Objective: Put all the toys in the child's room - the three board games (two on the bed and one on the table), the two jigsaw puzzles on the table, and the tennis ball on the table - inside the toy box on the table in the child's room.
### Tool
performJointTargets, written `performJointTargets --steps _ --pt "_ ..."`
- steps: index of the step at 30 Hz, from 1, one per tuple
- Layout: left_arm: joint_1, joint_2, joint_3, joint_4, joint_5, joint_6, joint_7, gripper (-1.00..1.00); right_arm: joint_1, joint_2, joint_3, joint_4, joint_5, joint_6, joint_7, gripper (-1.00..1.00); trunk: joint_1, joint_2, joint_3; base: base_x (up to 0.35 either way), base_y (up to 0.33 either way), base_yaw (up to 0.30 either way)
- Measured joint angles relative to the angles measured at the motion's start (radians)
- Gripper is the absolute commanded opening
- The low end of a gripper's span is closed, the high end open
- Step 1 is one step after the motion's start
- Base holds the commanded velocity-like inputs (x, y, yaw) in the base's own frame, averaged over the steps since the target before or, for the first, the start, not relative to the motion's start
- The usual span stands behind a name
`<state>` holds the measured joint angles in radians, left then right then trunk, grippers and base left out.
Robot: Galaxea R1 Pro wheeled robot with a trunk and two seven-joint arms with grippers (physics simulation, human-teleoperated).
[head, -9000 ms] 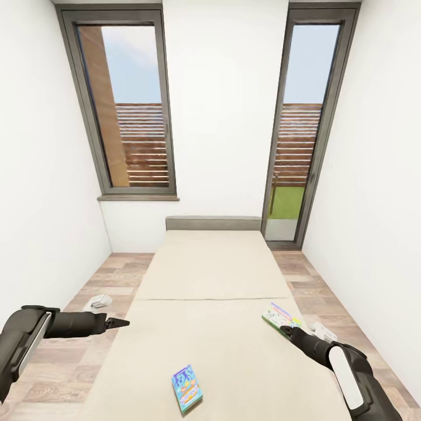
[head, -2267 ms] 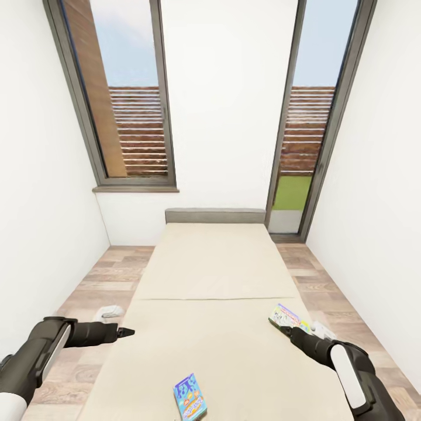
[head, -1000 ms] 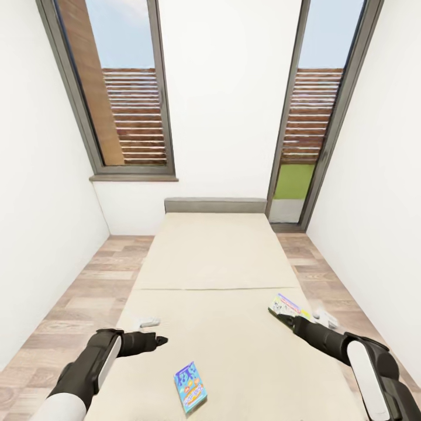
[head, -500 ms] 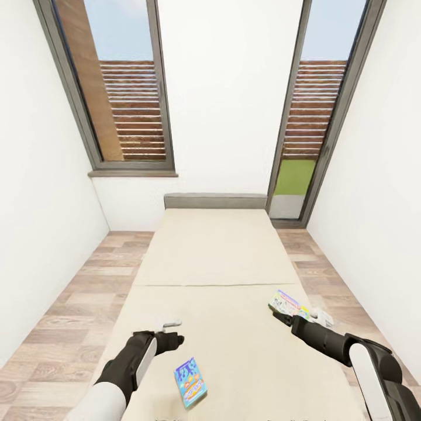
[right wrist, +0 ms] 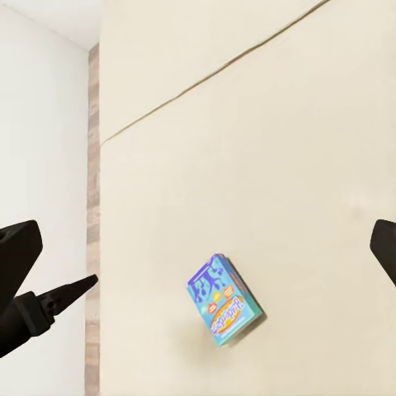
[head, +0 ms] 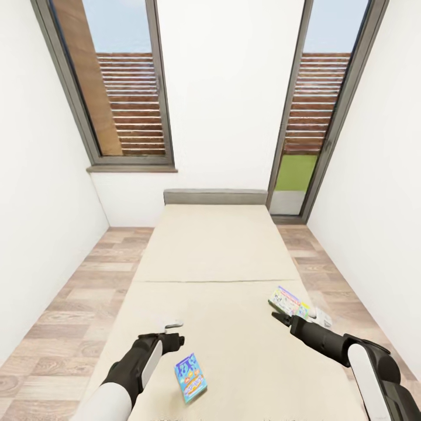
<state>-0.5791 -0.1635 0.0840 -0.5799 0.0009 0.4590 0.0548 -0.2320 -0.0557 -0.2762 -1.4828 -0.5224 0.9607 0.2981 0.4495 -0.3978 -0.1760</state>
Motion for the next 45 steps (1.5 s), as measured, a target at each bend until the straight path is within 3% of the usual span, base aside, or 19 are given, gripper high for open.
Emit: performJointTargets --steps 13,45 --pt "0.000 -0.004 -0.001 0.042 -0.001 -0.088 0.007 1.00 0.000 0.004 0.001 -0.002 0.000 -0.002 0.000 1.00 0.000 0.000 -0.021 0.000 0.000 0.000" --pt "0.000 -0.004 -0.003 0.069 0.000 -0.098 0.007 1.00 0.000 0.011 0.010 0.003 0.012 -0.003 0.002 1.00 0.000 0.000 -0.074 0.000 0.000 0.000"
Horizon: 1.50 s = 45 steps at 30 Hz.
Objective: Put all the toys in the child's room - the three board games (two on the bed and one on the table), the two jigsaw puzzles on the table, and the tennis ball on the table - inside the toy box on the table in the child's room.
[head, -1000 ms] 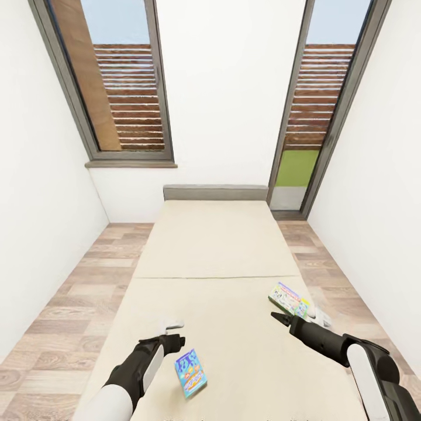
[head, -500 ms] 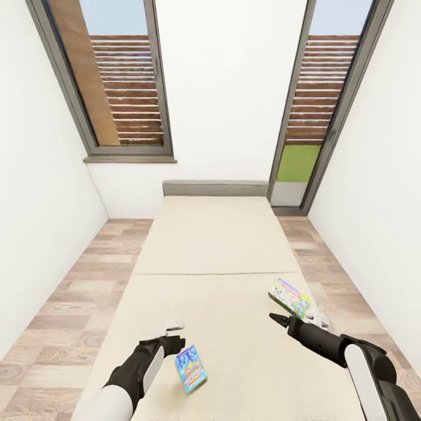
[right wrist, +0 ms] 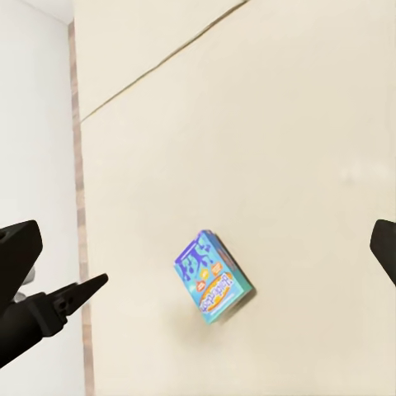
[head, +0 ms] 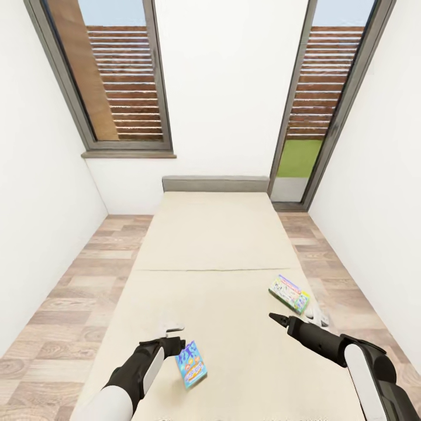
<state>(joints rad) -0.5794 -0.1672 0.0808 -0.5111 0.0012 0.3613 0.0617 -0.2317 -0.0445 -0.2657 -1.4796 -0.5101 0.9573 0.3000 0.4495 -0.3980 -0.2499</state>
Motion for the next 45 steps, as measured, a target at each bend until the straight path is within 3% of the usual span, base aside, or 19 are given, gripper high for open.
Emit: performJointTargets --steps 29,45 --pt "0.000 -0.006 -0.007 0.004 0.001 0.001 -0.006 1.00 0.000 0.001 0.003 -0.001 0.000 0.000 0.000 1.00 0.000 0.000 -0.048 0.000 0.000 0.000" --pt "0.000 -0.006 -0.010 0.032 0.003 -0.003 -0.008 1.00 -0.001 0.002 0.060 -0.005 0.002 -0.002 -0.004 1.00 0.000 0.000 -0.074 0.000 0.000 0.000"
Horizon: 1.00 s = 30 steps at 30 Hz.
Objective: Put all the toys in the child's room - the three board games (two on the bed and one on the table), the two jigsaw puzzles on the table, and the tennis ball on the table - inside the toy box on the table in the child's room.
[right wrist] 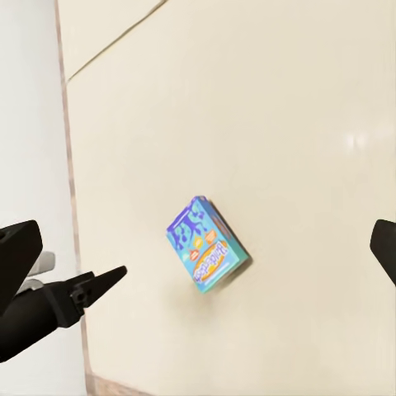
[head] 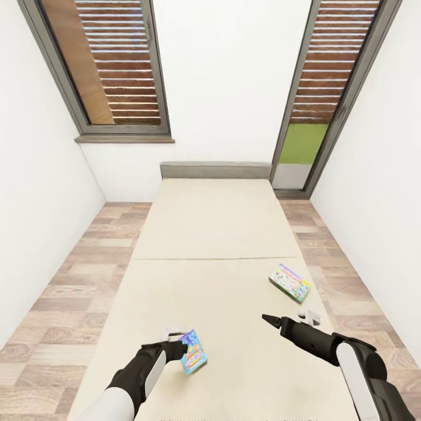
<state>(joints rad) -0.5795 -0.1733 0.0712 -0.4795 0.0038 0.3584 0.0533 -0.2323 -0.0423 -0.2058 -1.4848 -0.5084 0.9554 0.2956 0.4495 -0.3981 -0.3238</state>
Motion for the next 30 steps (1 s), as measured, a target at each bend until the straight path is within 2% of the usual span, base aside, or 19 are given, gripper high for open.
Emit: performJointTargets --steps 9,16,19,25,29,30 --pt "0.000 0.000 0.000 0.000 0.001 0.004 -0.002 1.00 0.000 -0.006 0.001 -0.002 0.000 0.000 -0.001 1.00 0.000 0.000 -0.015 0.000 0.000 0.000" --pt "-0.018 0.000 0.002 -0.039 0.004 0.031 0.000 1.00 0.000 -0.012 0.000 0.002 0.001 0.000 -0.003 1.00 0.000 0.000 -0.026 0.000 0.000 0.000" --pt "-0.086 0.000 0.002 -0.079 0.005 0.124 -0.002 1.00 0.000 -0.014 -0.001 0.004 0.001 0.000 -0.004 1.00 0.000 0.000 -0.031 0.000 0.000 0.000" --pt "-0.229 0.000 0.009 -0.104 0.012 0.340 -0.006 1.00 0.000 -0.015 0.000 0.001 0.001 0.001 -0.004 1.00 0.000 0.000 -0.041 0.000 0.000 0.000" --pt "-0.326 0.000 0.011 -0.109 0.017 0.438 -0.006 1.00 0.000 -0.016 -0.001 0.000 0.001 0.003 -0.005 1.00 0.000 0.000 -0.047 0.000 0.000 0.000" --pt "-0.368 0.000 0.011 -0.109 0.018 0.472 -0.004 1.00 0.000 -0.016 -0.001 -0.001 0.001 0.005 -0.004 1.00 0.000 0.000 -0.049 0.000 0.000 0.000"
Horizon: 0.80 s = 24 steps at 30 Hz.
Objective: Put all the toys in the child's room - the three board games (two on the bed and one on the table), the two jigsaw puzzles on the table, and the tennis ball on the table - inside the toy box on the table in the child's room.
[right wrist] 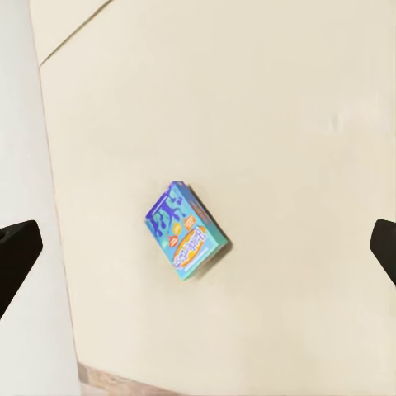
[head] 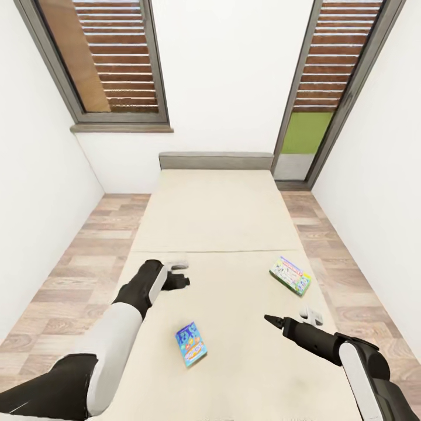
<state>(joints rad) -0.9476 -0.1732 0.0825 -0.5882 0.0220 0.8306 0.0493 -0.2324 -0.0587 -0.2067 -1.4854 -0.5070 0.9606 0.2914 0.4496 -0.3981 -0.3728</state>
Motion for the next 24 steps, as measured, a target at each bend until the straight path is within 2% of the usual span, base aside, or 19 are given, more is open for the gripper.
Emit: performJointTargets --steps 1,3,8,20,24 --pt "-0.003 0.000 0.000 0.000 -0.001 0.001 0.000 1.00 0.000 0.000 0.000 0.000 0.000 0.000 0.000 1.00 0.000 0.000 -0.002 0.000 0.000 0.000" --pt "-0.056 0.000 0.000 0.012 0.000 0.036 0.004 1.00 0.000 -0.001 0.000 -0.001 0.000 0.003 0.000 1.00 0.000 0.000 -0.005 0.000 0.000 0.000" --pt "-0.102 0.000 -0.001 0.052 0.001 0.059 0.006 1.00 0.000 -0.001 0.000 -0.002 0.000 0.007 0.002 1.00 0.000 0.000 -0.013 0.000 0.000 0.000" --pt "-0.124 0.000 -0.001 0.108 0.001 0.019 0.009 1.00 0.001 -0.007 -0.002 -0.017 -0.008 0.019 0.012 1.00 0.000 0.000 -0.033 0.000 0.000 0.000" --pt "-0.125 0.000 -0.002 0.111 0.001 0.011 0.009 1.00 0.018 -0.020 -0.002 -0.059 -0.013 0.041 0.050 1.00 0.000 0.000 -0.040 0.000 0.000 0.000"
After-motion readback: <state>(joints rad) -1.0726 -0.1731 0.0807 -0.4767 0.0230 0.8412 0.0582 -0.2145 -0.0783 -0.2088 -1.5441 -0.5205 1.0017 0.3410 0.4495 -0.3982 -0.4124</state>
